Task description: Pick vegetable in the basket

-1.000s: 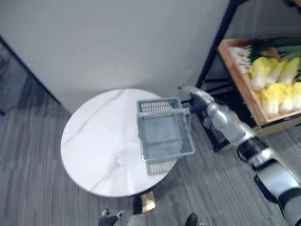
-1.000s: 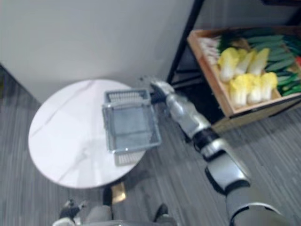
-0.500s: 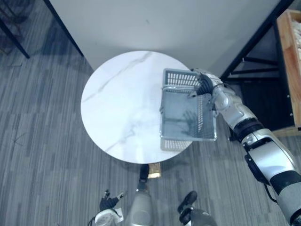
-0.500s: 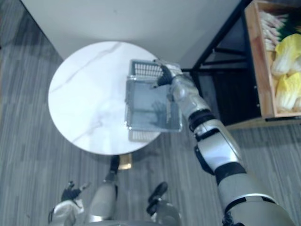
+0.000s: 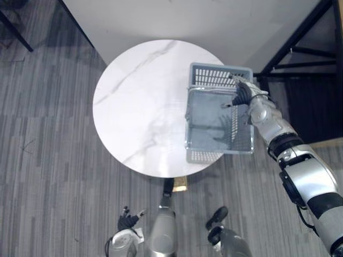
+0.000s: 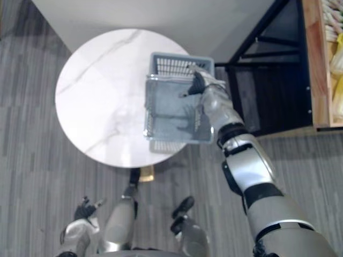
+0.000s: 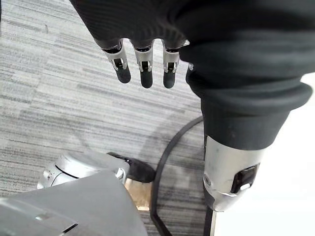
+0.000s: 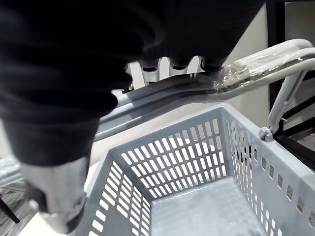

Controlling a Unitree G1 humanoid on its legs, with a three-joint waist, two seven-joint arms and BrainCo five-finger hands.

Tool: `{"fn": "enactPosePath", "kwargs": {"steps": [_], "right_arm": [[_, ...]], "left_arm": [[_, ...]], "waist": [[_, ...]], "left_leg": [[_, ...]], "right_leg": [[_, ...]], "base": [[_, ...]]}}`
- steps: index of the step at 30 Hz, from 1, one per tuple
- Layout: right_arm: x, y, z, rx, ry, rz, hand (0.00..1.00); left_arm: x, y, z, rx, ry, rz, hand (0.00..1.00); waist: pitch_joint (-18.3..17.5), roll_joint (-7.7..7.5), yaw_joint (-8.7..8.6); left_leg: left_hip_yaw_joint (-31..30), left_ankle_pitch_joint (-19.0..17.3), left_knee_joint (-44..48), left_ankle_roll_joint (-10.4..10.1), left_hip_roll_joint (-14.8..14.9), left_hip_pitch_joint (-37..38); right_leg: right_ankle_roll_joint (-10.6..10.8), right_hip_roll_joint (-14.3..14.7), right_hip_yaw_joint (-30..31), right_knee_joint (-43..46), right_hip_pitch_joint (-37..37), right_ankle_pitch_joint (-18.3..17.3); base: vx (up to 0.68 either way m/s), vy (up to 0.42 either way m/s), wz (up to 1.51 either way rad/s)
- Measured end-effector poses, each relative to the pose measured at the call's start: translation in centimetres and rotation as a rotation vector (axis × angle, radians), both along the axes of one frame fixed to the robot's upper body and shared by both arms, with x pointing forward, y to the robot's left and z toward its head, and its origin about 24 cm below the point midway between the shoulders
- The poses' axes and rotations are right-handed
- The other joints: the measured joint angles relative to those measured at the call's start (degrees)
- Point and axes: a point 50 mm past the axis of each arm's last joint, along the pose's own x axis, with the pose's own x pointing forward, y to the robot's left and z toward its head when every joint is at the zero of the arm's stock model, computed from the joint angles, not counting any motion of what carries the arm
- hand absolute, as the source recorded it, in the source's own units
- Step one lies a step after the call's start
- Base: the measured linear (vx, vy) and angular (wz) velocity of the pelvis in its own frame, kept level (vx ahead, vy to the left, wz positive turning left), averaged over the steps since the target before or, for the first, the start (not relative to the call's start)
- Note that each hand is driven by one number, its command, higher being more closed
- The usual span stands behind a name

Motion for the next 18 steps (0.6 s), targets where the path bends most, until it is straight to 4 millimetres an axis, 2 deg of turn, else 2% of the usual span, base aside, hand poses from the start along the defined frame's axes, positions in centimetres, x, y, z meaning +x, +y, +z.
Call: {"fn": "enactPosePath", "kwargs": {"steps": [4,5,8,18], "right_arm": [[0.0,0.0,0.4,0.005,-0.025,-0.007,0.00],[0.1,0.0,0.6,0.011,-0.032,-0.010,1.00],[0.1,-0.2,1.3,0.033,-0.061,-0.022,1.00],[0.2,-0.5,1.2,0.031,-0.063,-0.046,1.00]], "left_arm": [[0.2,0.0,0.1,0.009,-0.002,0.009,0.00],[0.3,0.0,0.1,0.009,-0.004,0.008,0.00],[0.9,-0.1,0.4,0.011,-0.019,0.007,0.00],[0.9,-0.1,0.4,0.011,-0.024,0.008,0.00]], "waist": [[0.8,0.28,0.00],[1.0,0.40,0.00],[1.2,0.69,0.07],[1.4,0.98,0.19]], "left_leg": [[-0.2,0.0,0.0,0.0,0.0,-0.1],[-0.3,0.0,0.0,0.0,0.0,-0.2],[-0.7,0.3,0.0,0.0,0.0,-1.0],[-1.9,0.3,0.0,0.0,-0.6,-1.5]], "right_leg": [[0.0,-0.4,-0.1,0.7,-0.2,-0.5],[0.0,-0.5,-0.1,1.0,-0.5,-0.7],[-0.1,-0.7,-0.4,1.9,-1.4,-1.0],[0.3,-1.5,-1.4,3.5,-1.6,-2.2]], "base": [[0.00,0.000,0.00],[0.00,0.000,0.00],[0.01,-0.009,0.05],[0.01,-0.008,0.07]]}}
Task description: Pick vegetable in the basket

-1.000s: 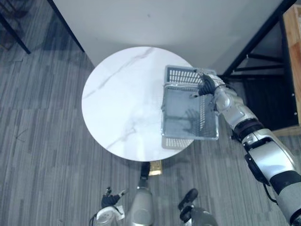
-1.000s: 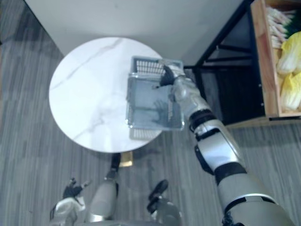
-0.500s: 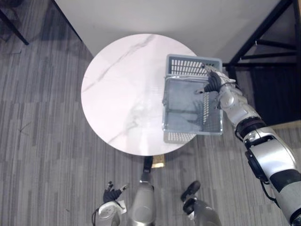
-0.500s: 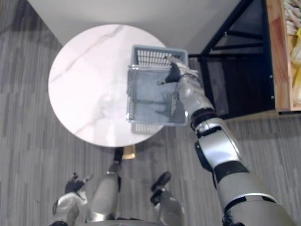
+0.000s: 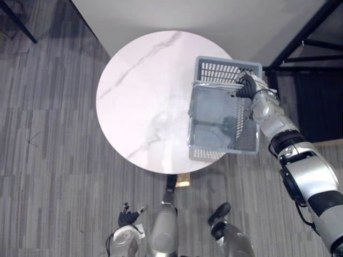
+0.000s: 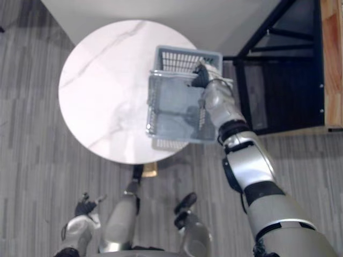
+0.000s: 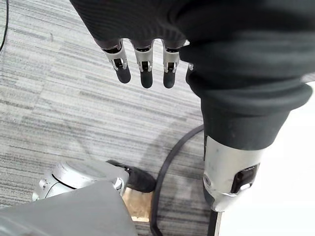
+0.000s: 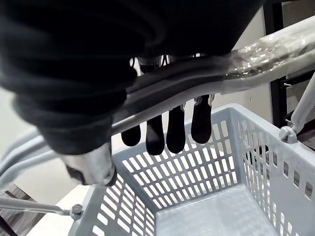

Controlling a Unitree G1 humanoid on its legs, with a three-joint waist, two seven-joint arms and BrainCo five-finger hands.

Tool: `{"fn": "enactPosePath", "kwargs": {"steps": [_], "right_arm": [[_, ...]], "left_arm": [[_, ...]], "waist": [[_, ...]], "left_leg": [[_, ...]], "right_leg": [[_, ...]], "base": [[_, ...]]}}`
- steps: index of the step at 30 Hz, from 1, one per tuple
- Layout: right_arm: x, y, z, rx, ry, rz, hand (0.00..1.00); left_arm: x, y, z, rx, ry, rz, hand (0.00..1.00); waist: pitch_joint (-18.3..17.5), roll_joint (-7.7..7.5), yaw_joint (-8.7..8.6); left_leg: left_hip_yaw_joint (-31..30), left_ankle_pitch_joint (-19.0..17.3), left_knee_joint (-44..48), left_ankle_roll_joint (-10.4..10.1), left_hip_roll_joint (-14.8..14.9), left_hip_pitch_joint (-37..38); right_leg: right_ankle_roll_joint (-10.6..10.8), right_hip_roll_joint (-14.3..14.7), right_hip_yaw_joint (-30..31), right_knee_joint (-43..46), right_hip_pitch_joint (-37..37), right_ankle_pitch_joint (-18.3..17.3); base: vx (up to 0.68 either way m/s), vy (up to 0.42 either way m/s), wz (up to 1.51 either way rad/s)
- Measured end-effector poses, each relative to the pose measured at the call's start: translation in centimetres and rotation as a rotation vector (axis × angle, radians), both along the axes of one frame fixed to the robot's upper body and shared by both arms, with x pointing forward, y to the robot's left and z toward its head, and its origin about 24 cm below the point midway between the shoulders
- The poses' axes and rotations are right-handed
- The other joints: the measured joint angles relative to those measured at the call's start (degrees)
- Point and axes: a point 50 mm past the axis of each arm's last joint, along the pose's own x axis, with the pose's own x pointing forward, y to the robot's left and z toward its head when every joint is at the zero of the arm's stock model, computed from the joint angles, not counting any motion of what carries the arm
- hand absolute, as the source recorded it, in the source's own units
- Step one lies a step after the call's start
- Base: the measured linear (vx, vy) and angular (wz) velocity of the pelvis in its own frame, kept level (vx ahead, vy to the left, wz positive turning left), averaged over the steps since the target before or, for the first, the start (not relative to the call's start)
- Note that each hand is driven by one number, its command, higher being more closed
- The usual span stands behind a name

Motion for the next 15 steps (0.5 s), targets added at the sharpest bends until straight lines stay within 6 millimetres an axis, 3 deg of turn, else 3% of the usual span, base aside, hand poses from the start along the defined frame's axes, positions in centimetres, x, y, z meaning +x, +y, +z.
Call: {"fn": "enactPosePath", "kwargs": {"steps": [7,15], "right_arm": [[0.0,0.0,-0.5,-0.014,0.022,0.005,1.00],[-0.2,0.5,-2.1,-0.259,0.096,0.053,1.00]], "left_arm": [[0.1,-0.2,0.0,-0.005,-0.003,-0.001,0.00],[0.0,-0.5,-0.2,-0.016,0.011,-0.001,0.00]], "waist": [[0.2,0.38,0.30],[0.1,0.46,1.09]], "left_leg": [[-0.8,0.1,0.0,0.0,0.0,-0.1],[0.4,0.0,0.0,-0.1,0.2,2.1]], "right_leg": [[-0.1,-0.4,-0.4,1.8,-0.3,-1.2],[-0.2,-0.5,0.8,3.1,0.5,-2.0]], "base": [[0.00,-0.016,0.04],[-0.01,-0.035,-0.05]]}}
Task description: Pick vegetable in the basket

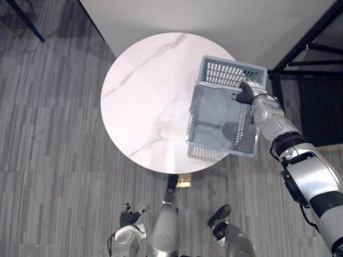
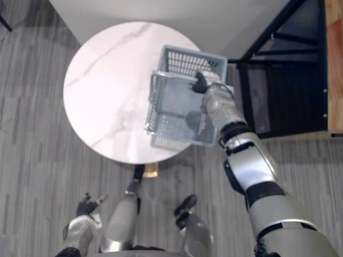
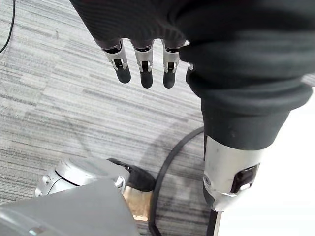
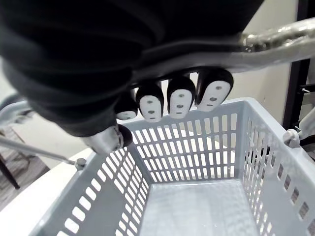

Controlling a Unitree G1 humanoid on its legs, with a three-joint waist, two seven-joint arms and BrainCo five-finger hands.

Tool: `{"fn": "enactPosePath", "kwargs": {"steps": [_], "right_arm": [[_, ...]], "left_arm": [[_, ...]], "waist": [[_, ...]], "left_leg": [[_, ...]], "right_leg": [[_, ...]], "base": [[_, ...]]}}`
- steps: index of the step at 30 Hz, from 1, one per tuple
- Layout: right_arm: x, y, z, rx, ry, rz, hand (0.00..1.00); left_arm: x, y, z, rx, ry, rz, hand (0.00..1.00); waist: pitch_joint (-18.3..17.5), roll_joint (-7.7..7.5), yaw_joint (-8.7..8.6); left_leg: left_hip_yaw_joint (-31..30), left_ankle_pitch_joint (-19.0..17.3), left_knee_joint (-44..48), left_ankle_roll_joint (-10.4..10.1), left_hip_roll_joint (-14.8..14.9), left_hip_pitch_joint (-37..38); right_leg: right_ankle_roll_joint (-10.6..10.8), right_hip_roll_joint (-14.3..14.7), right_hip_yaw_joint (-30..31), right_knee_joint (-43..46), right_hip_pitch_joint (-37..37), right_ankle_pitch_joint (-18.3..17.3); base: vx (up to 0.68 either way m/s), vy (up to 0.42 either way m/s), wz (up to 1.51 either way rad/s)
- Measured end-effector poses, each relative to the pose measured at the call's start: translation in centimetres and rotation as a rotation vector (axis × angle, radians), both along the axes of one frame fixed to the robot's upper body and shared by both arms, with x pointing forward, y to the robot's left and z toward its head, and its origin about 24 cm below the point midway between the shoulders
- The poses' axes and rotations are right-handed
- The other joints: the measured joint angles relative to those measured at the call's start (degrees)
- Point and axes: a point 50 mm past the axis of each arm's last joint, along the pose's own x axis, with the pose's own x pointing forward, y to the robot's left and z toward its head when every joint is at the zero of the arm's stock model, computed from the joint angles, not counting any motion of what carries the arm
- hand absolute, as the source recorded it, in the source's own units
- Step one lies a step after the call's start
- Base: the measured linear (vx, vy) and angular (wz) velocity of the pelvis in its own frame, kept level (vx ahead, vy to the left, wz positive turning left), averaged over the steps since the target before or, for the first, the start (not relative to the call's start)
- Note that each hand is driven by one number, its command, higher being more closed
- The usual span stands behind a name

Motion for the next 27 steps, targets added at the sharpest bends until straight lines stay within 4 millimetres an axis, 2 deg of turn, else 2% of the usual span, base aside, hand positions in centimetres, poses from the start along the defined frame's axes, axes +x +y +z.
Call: {"fn": "enactPosePath", "kwargs": {"steps": [5,10,11,13,14,17,20,23,27], "right_arm": [[-1.3,3.0,-2.9,-0.143,0.079,0.170,1.00],[-4.2,6.7,-7.3,-0.275,0.197,0.417,1.00],[-4.8,7.0,-7.5,-0.282,0.197,0.456,1.00],[-5.8,7.4,-7.7,-0.305,0.194,0.523,1.00],[-6.3,7.3,-7.6,-0.319,0.185,0.554,1.00],[-7.8,5.8,-7.8,-0.323,0.180,0.582,1.00],[-9.3,4.2,-8.7,-0.325,0.221,0.595,1.00],[-11.1,2.4,-9.7,-0.304,0.267,0.601,1.00],[-13.6,0.1,-10.3,-0.271,0.290,0.609,1.00]], "left_arm": [[-0.2,0.2,-0.1,0.001,0.019,-0.001,0.00],[-0.9,0.3,-0.4,0.020,0.057,-0.031,0.00],[-1.0,0.4,-0.5,0.021,0.060,-0.031,0.00],[-1.5,0.4,-0.6,0.021,0.076,-0.032,0.00],[-2.0,0.5,-0.9,0.025,0.094,-0.042,0.00],[-3.2,0.8,-1.3,0.033,0.143,-0.062,0.00],[-4.7,1.0,-1.8,0.042,0.195,-0.070,0.00],[-5.8,1.1,-2.2,0.043,0.241,-0.074,0.00],[-7.2,1.1,-2.6,0.040,0.283,-0.096,0.00]], "waist": [[-0.8,-0.61,-1.39],[-6.1,-1.84,-3.28],[-6.9,-2.07,-3.34],[-8.5,-2.50,-4.73],[-9.9,-2.71,-5.95],[-12.7,-3.33,-6.66],[-14.8,-3.29,-9.14],[-16.4,-3.14,-9.60],[-17.9,-2.46,-11.16]], "left_leg": [[2.9,-0.4,0.0,-0.5,0.8,2.9],[6.5,-0.9,0.0,-1.1,2.4,4.5],[7.2,-1.1,0.0,-1.3,2.8,5.1],[8.3,-1.2,-0.1,-1.4,3.3,5.8],[9.3,-1.2,-0.1,-1.4,3.6,6.1],[11.5,-1.6,-0.1,-1.5,4.6,7.7],[12.7,-2.1,-0.2,-1.4,5.3,8.9],[14.4,-2.8,-0.4,-1.3,6.0,9.9],[16.1,-3.0,-0.4,-1.3,6.2,10.2]], "right_leg": [[0.1,0.7,2.9,-0.4,1.1,0.1],[-0.3,2.6,6.3,-2.1,1.1,0.8],[-0.5,2.8,7.1,-2.6,1.2,1.3],[-0.6,3.5,8.2,-3.3,1.5,1.7],[-0.7,3.9,8.8,-3.6,1.4,1.9],[-1.2,5.2,11.3,-4.8,1.6,2.8],[-1.2,6.0,12.6,-5.8,2.3,3.1],[-1.0,6.9,14.3,-7.2,2.5,3.8],[-0.9,7.5,16.1,-9.0,2.4,5.2]], "base": [[-0.04,-0.035,-0.26],[0.00,-0.037,-0.34],[0.02,-0.035,-0.50],[0.00,-0.029,-0.35],[0.00,-0.033,-0.32],[-0.01,-0.030,-0.42],[-0.03,-0.012,-0.26],[-0.04,-0.011,-0.34],[0.01,-0.003,-0.22]]}}
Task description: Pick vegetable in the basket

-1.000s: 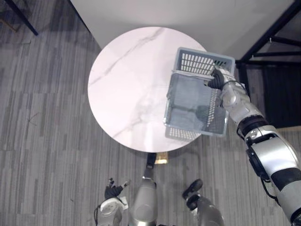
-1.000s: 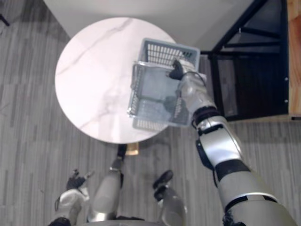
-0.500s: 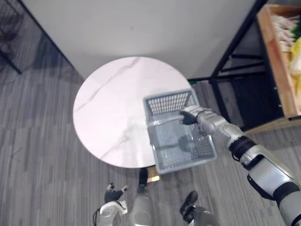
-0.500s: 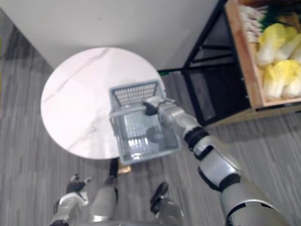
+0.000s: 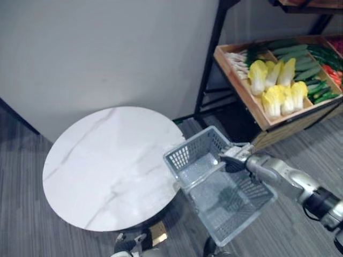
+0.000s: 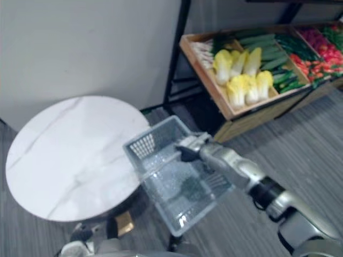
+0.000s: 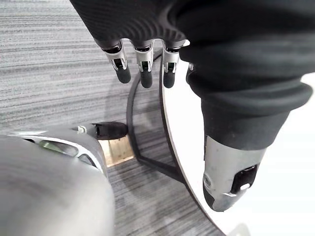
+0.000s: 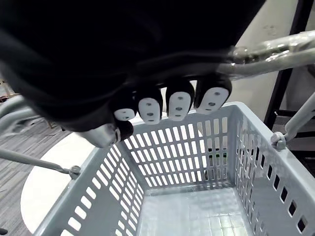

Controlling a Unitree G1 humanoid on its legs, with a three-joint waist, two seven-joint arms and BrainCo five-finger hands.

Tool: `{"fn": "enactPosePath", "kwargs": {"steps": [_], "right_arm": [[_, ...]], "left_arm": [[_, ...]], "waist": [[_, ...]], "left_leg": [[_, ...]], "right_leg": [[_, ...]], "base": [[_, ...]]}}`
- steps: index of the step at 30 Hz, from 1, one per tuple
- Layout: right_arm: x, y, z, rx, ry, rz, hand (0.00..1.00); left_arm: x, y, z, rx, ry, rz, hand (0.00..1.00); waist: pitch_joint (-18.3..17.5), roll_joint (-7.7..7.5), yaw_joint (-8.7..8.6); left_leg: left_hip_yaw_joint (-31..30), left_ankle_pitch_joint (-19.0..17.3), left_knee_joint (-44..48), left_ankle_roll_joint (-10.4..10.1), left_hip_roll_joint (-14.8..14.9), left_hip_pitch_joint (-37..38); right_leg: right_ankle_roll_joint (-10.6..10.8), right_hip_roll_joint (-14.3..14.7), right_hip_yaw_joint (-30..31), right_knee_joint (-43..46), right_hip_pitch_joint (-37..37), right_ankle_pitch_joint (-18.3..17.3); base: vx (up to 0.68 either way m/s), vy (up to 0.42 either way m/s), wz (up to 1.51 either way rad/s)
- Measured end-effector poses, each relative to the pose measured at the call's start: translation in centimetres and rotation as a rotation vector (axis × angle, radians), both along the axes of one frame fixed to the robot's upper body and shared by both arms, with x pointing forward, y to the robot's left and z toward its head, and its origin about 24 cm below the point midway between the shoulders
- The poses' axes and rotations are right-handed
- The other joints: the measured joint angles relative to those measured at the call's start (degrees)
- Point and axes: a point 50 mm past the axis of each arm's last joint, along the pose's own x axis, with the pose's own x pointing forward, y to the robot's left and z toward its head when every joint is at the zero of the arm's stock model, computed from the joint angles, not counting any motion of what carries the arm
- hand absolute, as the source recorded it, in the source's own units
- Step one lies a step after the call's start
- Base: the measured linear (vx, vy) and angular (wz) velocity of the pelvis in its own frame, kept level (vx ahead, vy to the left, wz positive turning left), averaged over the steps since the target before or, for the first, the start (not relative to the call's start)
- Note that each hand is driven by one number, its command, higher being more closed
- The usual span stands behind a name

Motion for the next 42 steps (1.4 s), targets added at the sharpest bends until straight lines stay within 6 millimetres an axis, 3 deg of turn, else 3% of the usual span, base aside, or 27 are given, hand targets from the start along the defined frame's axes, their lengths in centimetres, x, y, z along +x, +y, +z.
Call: {"fn": "enactPosePath", "kwargs": {"steps": [4,6,12,15,18,19,20,21,22,23,24,25,26,27,28,30,31,32,33,34,36,40,41,42], "right_arm": [[-2.3,-3.5,-1.0,0.015,0.051,-0.077,1.00],[-4.0,-6.8,-1.9,-0.006,0.089,-0.181,1.00],[-7.3,-12.2,-3.5,-0.033,0.108,-0.423,1.00],[-8.3,-13.4,-4.0,-0.077,0.079,-0.474,1.00],[-7.8,-12.7,-4.5,-0.097,0.047,-0.481,1.00],[-7.3,-12.1,-4.9,-0.085,0.043,-0.482,1.00],[-6.5,-11.8,-4.9,-0.080,0.032,-0.483,1.00],[-5.4,-11.1,-4.5,-0.062,0.006,-0.468,1.00],[-4.2,-10.2,-4.0,-0.040,-0.024,-0.447,1.00],[-3.9,-9.8,-3.9,-0.030,-0.033,-0.438,1.00],[-3.1,-8.9,-3.5,-0.007,-0.053,-0.411,1.00],[-2.0,-7.8,-2.7,0.032,-0.093,-0.392,1.00],[-1.6,-7.2,-2.3,0.055,-0.113,-0.384,1.00],[-1.2,-6.3,-1.7,0.082,-0.145,-0.357,1.00],[-1.2,-6.1,-1.7,0.089,-0.153,-0.349,1.00],[-1.3,-5.2,-2.3,0.094,-0.140,-0.324,1.00],[-1.3,-4.8,-2.4,0.098,-0.138,-0.313,1.00],[-1.3,-4.4,-2.4,0.100,-0.135,-0.298,1.00],[-1.3,-4.5,-2.7,0.090,-0.126,-0.299,1.00],[-1.5,-4.6,-2.9,0.087,-0.119,-0.303,1.00],[-2.0,-5.0,-3.5,0.076,-0.094,-0.319,1.00],[-2.6,-7.7,-4.9,0.035,-0.059,-0.422,1.00],[-2.7,-8.6,-5.2,0.025,-0.062,-0.469,1.00],[-2.7,-8.7,-5.1,0.019,-0.067,-0.476,1.00]], "left_arm": [[-1.2,-0.1,-0.4,-0.008,0.046,-0.006,0.00],[-2.0,-0.4,-0.7,-0.027,0.069,-0.014,0.00],[-3.9,-0.5,-1.0,-0.034,0.114,-0.005,0.00],[-4.2,-0.8,-1.1,-0.021,0.140,-0.072,0.00],[-4.0,-0.5,-1.0,0.000,0.145,-0.108,0.00],[-3.8,-0.3,-0.9,0.010,0.142,-0.116,0.00],[-3.8,-0.4,-0.9,0.010,0.143,-0.116,0.00],[-3.6,-0.5,-0.9,0.008,0.136,-0.109,0.00],[-3.5,0.2,-0.7,0.027,0.134,-0.107,0.00],[-3.5,0.5,-0.6,0.036,0.137,-0.110,0.00],[-3.6,1.1,-0.5,0.051,0.139,-0.109,0.00],[-3.6,1.4,-0.5,0.051,0.142,-0.082,0.00],[-3.7,1.0,-0.6,0.035,0.147,-0.070,0.00],[-3.8,0.2,-0.9,0.011,0.144,-0.051,0.00],[-3.5,0.0,-0.9,0.009,0.137,-0.051,0.00],[-3.2,0.0,-0.9,0.005,0.128,-0.048,0.00],[-3.2,0.1,-0.9,0.009,0.127,-0.044,0.00],[-3.2,0.1,-0.8,0.010,0.122,-0.028,0.00],[-3.1,-0.4,-1.0,-0.006,0.119,-0.007,0.00],[-3.2,-0.9,-1.1,-0.015,0.120,-0.003,0.00],[-3.4,-2.0,-1.4,-0.041,0.122,0.001,0.00],[-3.5,-1.9,-1.2,-0.034,0.111,0.002,0.00],[-3.7,-1.9,-1.3,-0.032,0.117,0.005,0.00],[-4.2,-1.9,-1.3,-0.030,0.125,0.012,0.00]], "waist": [[-0.8,0.63,-1.07],[-1.5,1.22,-1.28],[-2.0,1.98,-3.50],[-1.6,1.21,-4.86],[-1.4,0.38,-4.53],[-1.3,-0.24,-4.52],[-1.6,1.88,-4.15],[-0.5,2.43,-3.55],[0.5,1.47,-4.16],[0.5,0.92,-3.97],[0.0,-0.95,-3.66],[0.1,-1.23,-2.52],[-0.2,0.79,-2.10],[0.1,1.94,-1.40],[-0.2,1.39,-1.66],[-0.7,0.00,-1.01],[-0.7,0.00,-1.07],[-0.7,-0.20,-1.32],[-0.5,2.01,-1.15],[-0.5,3.16,-1.28],[-1.0,6.26,-2.61],[-0.9,6.71,-3.17],[-0.9,6.74,-3.26],[-0.2,5.91,-3.15]], "left_leg": [[0.4,-0.1,0.2,-0.3,-0.6,1.1],[0.9,-0.3,0.2,-0.4,-1.3,1.6],[2.3,-1.5,0.3,0.0,-3.2,4.7],[4.5,-2.1,0.2,0.7,-5.0,5.5],[9.8,-2.7,0.4,2.2,-6.7,4.6],[11.4,-2.9,0.8,3.0,-8.1,4.6],[12.7,-3.8,0.4,5.9,-6.3,4.5],[15.6,-3.9,0.8,6.4,-5.0,5.1],[17.6,-4.7,3.3,6.4,-3.9,5.4],[18.7,-5.6,4.9,6.3,-3.4,5.4],[21.2,-7.6,8.2,5.9,-3.0,5.5],[24.3,-9.9,10.6,5.3,-0.9,5.4],[26.0,-9.7,9.7,5.6,1.5,5.5],[30.4,-7.9,8.4,6.4,2.7,6.3],[31.8,-7.5,8.1,6.2,2.2,6.5],[37.6,-6.7,9.3,5.2,2.6,6.2],[38.7,-6.4,9.6,5.2,3.1,5.9],[40.6,-5.4,10.7,4.4,4.5,5.4],[42.0,-4.1,11.1,3.8,6.7,5.3],[42.2,-3.5,11.1,3.8,7.7,5.2],[42.1,-0.1,11.1,3.6,11.1,5.2],[41.8,4.1,17.8,4.9,16.0,5.4],[39.8,5.2,22.5,6.4,17.7,5.4],[32.3,4.3,28.1,5.8,17.8,3.6]], "right_leg": [[-0.2,-0.2,0.3,-1.5,1.6,1.0],[-0.1,-0.6,0.6,-1.5,1.9,1.1],[0.5,-2.6,2.2,-0.1,3.4,1.1],[1.6,-4.6,5.0,3.3,0.6,-0.2],[2.5,-5.9,8.8,3.4,-3.7,0.2],[0.2,-7.3,5.7,1.2,-4.2,-1.3],[-3.7,-7.4,-0.3,0.4,-3.5,-2.5],[-8.3,-9.4,-6.4,8.6,-5.3,-2.8],[-10.7,-13.0,-12.0,22.2,-6.2,-4.1],[-11.6,-14.7,-14.3,27.1,-5.9,-4.7],[-12.4,-17.1,-17.4,31.6,-4.5,-4.6],[-14.3,-12.7,-18.0,25.4,-4.2,-3.2],[-14.9,-8.4,-16.1,18.6,-2.8,-1.0],[-15.6,-8.9,-17.3,24.1,-3.0,-5.3],[-14.3,-10.8,-18.3,27.5,-2.4,-6.9],[-6.4,-15.3,-18.9,25.6,0.1,-8.9],[-3.9,-15.1,-19.0,23.2,0.5,-9.1],[-0.4,-12.9,-19.3,18.5,0.7,-10.1],[-0.6,-9.7,-19.0,15.2,0.7,-9.8],[-1.2,-8.0,-18.8,13.9,0.8,-9.5],[-2.5,-3.3,-18.4,10.8,1.4,-8.6],[-3.5,-0.7,-16.2,9.0,2.8,-8.5],[-3.9,-0.7,-14.3,8.5,3.5,-8.2],[-4.5,-1.1,-11.6,7.3,4.5,-7.8]], "base": [[0.05,0.010,-0.05],[0.06,0.025,-0.05],[0.03,0.045,-0.08],[-0.05,0.089,-0.30],[-0.08,0.132,-0.88],[-0.04,0.151,-1.11],[-0.04,0.139,-1.25],[-0.01,0.116,-1.24],[-0.02,0.083,-1.00],[-0.01,0.040,-1.02],[-0.08,-0.062,-1.39],[-0.11,-0.088,-1.62],[-0.16,-0.107,-1.88],[-0.10,-0.066,-1.32],[-0.09,-0.089,-1.39],[-0.09,-0.179,-1.30],[-0.11,-0.308,-1.17],[-0.12,-0.350,-1.01],[-0.11,-0.335,-0.89],[-0.10,-0.274,-0.70],[-0.07,-0.238,-0.31],[0.02,-0.203,-0.35],[0.09,-0.107,-0.73],[0.06,-0.047,-0.84]]}}
